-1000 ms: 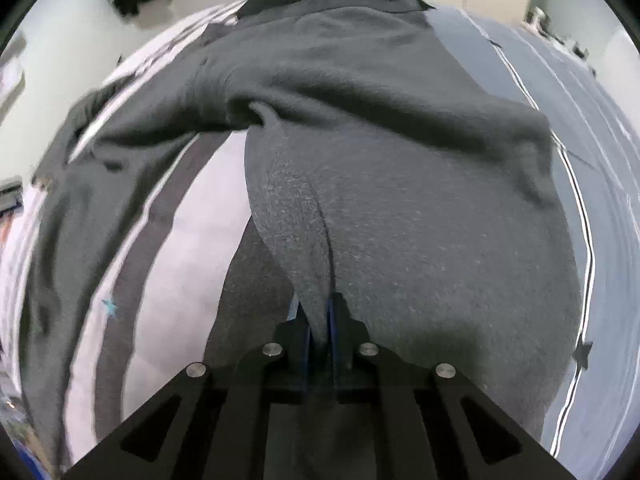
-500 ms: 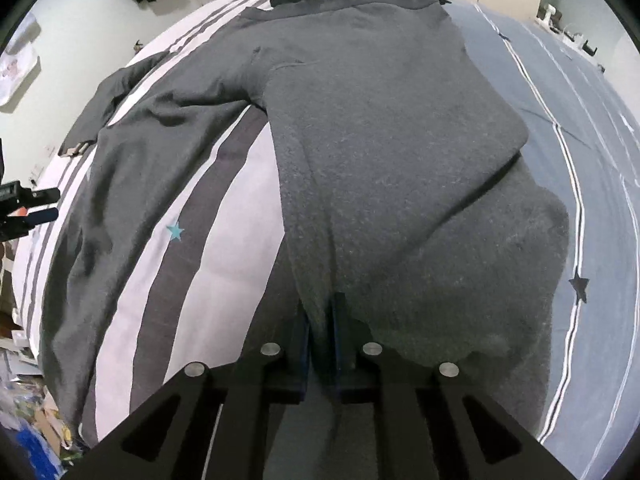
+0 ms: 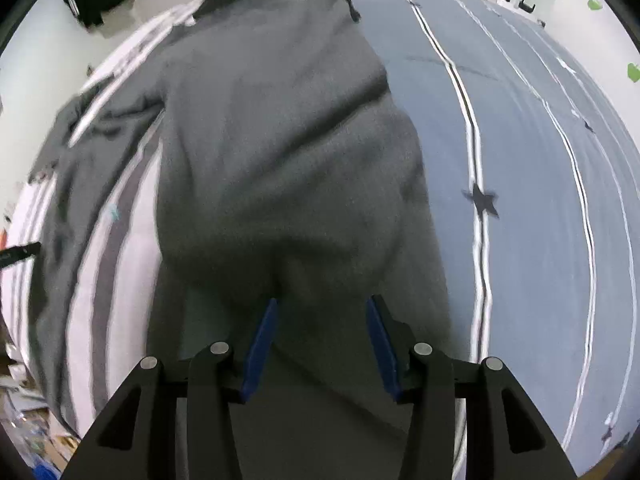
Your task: Fold clothes
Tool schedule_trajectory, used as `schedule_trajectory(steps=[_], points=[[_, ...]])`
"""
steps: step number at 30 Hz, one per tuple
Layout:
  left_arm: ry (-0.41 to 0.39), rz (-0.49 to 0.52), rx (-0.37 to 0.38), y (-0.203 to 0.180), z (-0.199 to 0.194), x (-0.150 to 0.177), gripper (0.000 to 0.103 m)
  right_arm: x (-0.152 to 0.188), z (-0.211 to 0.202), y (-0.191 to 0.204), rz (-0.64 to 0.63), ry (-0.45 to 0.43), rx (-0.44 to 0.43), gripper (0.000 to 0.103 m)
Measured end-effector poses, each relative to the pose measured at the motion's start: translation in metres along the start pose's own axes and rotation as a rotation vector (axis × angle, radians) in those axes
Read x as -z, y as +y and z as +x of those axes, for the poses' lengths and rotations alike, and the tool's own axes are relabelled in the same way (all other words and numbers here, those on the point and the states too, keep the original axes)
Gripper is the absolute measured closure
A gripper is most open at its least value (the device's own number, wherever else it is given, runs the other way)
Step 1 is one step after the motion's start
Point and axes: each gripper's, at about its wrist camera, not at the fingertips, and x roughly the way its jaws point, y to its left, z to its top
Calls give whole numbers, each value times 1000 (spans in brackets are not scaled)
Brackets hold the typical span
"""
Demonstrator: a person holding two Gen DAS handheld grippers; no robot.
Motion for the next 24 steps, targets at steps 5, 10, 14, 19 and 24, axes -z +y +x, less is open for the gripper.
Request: schedule_trajectory(steps=[5,10,14,19,24], points=[[26,-17,13,11,14,14,46,23,13,19,-90,66,5,60],[-7,66,70,-2,11,23,88,32,40,38,-125,121,63,60],[-64,110,37,-3,-4,35,101,31,38,31,-26,80,11,90],[-80,59,18,27,-24,58,101,33,29,33,-3,58,-29,98],[-69,57,-11,45,-41,72,101,46,14,47,4,83,-95,100]])
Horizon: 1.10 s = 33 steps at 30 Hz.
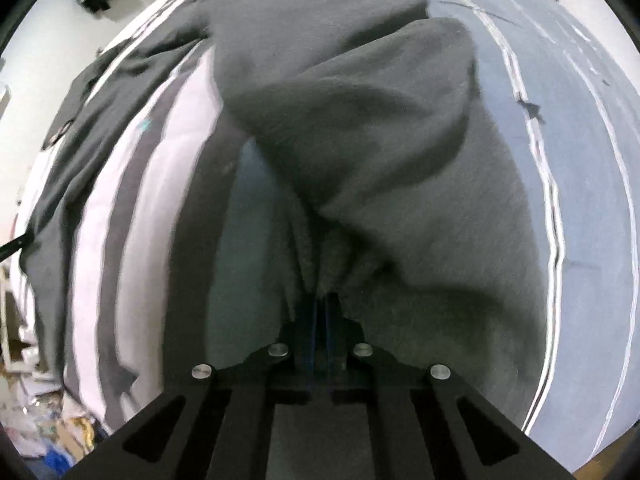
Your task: Fold clothes
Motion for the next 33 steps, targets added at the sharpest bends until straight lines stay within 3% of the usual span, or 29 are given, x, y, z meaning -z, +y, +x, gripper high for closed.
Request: schedule_trajectory(steps=[5,10,12,14,18,20,22,24,25,26,28,31,33], points=[[19,-48,-23,26,-7,7,101,23,-12,28,-41,49,-65,100],[34,29,-80,15,-6,19,101,36,-16,44,-48,98,-113,103],[34,-4,-109,19,-7,21,101,53,-16,55,-102,133,-130,103],[24,-38,-122,23,-11,18,96,63,-17,63,-148,145,-130,103],[-44,-93,-145,21,-38,5,62,44,-31,50,-98,73,-101,103],[-102,-95,-137,14,-54,2,52,28,-34,43,-72,47,-79,102],[-153,-81,-75,1,-70,0,44,9,-37,41,-75,7,-40,98],[-141,-54,5,-23,-67,-1,44,-13,-40,39,-88,-37,12,94],[-133,-39,45,-35,-65,-1,44,-25,-42,18,-90,-54,32,83],[-119,2,57,-54,-59,-3,44,-26,-39,31,-89,-66,48,70],[-84,77,53,-94,-32,-13,44,-36,-30,33,-103,-52,55,61],[-17,190,21,-121,-4,-3,44,-35,-3,45,-152,22,103,60],[16,267,-70,-133,13,9,44,-30,11,48,-192,64,142,60]])
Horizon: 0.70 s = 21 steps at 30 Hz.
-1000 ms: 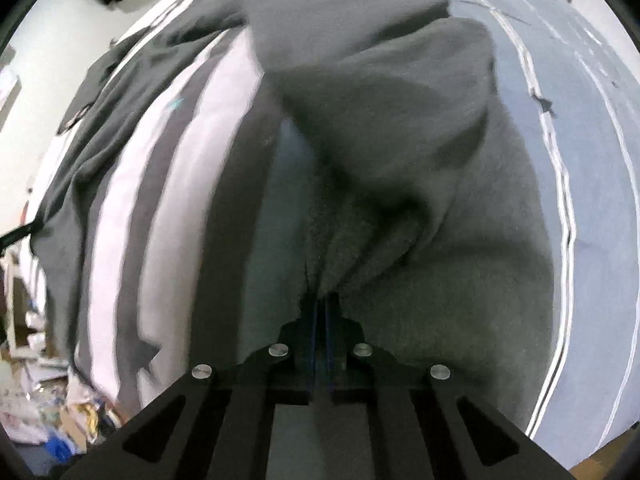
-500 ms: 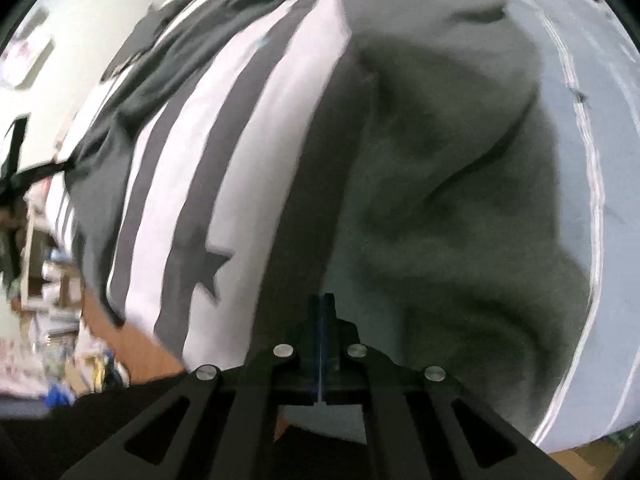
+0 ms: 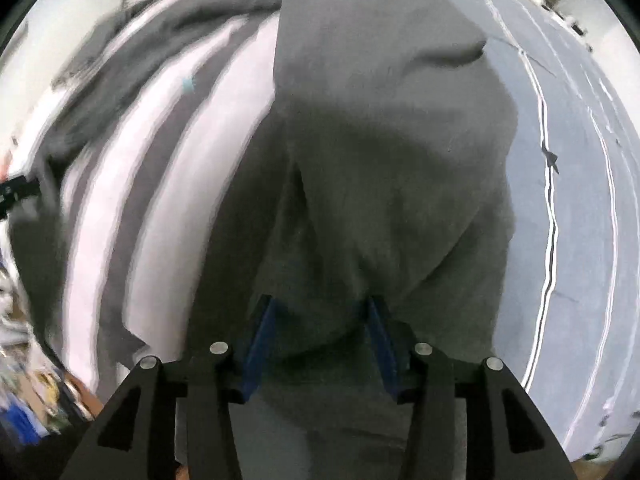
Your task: Fold clothes
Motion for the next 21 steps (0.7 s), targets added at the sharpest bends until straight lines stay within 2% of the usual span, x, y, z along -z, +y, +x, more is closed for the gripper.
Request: schedule_trajectory(steps=[1,2,3,4,6,7,8,9,10,11,13,21], points=[[21,39,-46,-8,8,4,44,2,4,2,-16,4,23,60],[47,53,-56,-8,14,13,43,4,8,2,-23,1,45,57],[54,36,-48,-6,17,16,44,5,12,0,-15,-1,57,55],[52,-1,-9,-1,18,18,50,5,14,-2,3,-3,54,54],[45,-81,79,9,18,21,67,4,18,-5,27,-6,49,54],[36,-90,97,10,17,23,77,3,18,-5,28,-14,43,56],[35,-75,94,9,16,25,86,2,18,-5,28,-22,37,62],[36,-58,89,8,15,28,100,2,19,-5,31,-25,25,66],[37,-40,83,7,14,30,101,2,19,-6,34,-28,13,72],[41,-57,95,12,13,33,101,2,18,-8,48,-28,-6,83],[57,-99,102,26,9,43,102,1,17,-12,75,-28,-42,94],[85,-49,85,58,-21,85,102,3,-6,-10,76,-23,-114,97]])
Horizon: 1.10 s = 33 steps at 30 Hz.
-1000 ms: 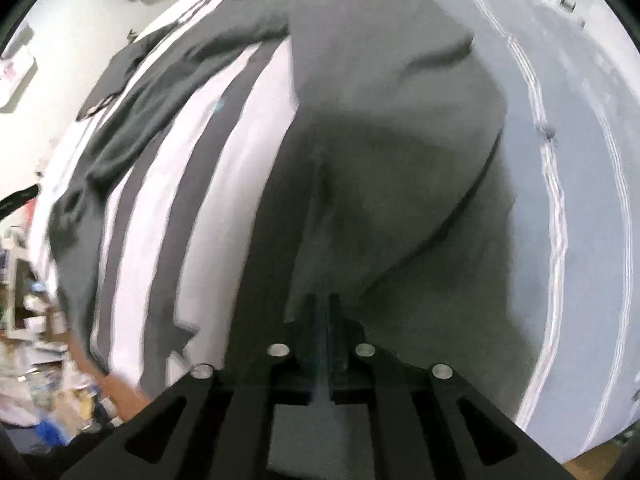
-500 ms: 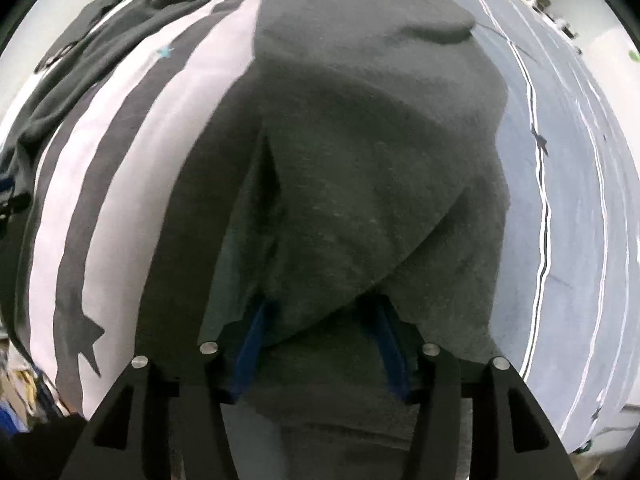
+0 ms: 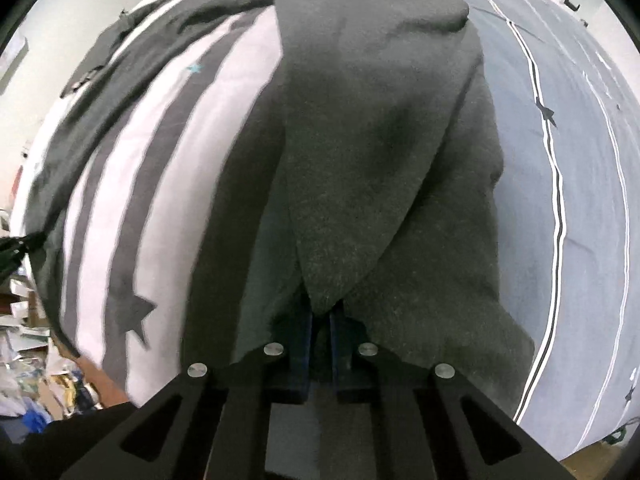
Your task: Fold clothes
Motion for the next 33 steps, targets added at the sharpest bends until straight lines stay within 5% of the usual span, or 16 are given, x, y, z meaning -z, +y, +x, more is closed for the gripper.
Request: schedule_trajectory(steps=[9,11,15,17,20,23,29,33], points=[[71,-50,87,13,-19,7,99,-11,3,-2,17,57,32,93],[70,-96,144,18,-36,8,84,-17,3,2,6,89,35,78],[-61,-135,166,30,-78,-14,57,-26,-24,16,-59,59,-33,74],[-125,-179,156,35,-78,-45,46,-44,-39,15,-51,3,-28,70],[-218,-248,132,48,-70,-101,45,-55,-67,1,-18,-74,-22,67],[-286,-312,122,80,-43,-156,45,-110,-60,-25,62,-161,35,67],[-296,-356,155,106,9,-276,45,-248,-7,-85,104,-241,127,64],[-239,-313,150,101,53,-341,45,-299,22,-102,73,-274,147,64]])
